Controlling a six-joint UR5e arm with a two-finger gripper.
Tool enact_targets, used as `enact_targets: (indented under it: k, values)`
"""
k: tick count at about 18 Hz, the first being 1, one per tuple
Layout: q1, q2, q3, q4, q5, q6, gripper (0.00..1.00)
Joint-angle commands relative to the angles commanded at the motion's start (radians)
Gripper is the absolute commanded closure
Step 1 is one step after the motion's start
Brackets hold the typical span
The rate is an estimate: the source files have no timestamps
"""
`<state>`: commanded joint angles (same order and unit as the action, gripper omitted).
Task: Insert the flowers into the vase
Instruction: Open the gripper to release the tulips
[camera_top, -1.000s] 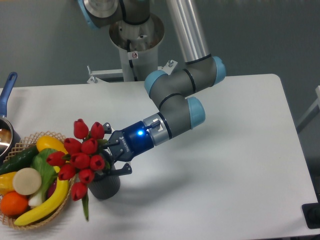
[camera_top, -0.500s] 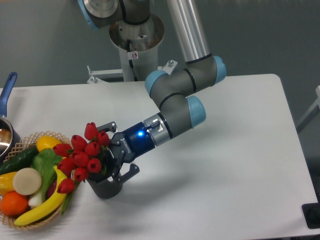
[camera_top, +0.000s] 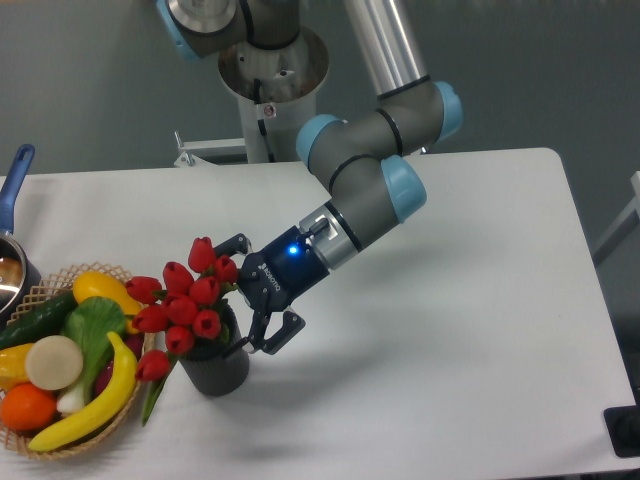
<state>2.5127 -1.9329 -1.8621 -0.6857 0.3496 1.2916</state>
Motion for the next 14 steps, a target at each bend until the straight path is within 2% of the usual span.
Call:
enact_targets:
  k: [8, 11, 14]
  values:
    - [-0.008, -0.001, -0.022, 0.0, 0.011, 0.002, 0.0]
    - [-0.002, 0.018, -0.019, -0.002, 0.02, 0.0, 0.0]
    - [0.031, 0.038, -0.006, 0.002, 0.133, 0.003, 0.0]
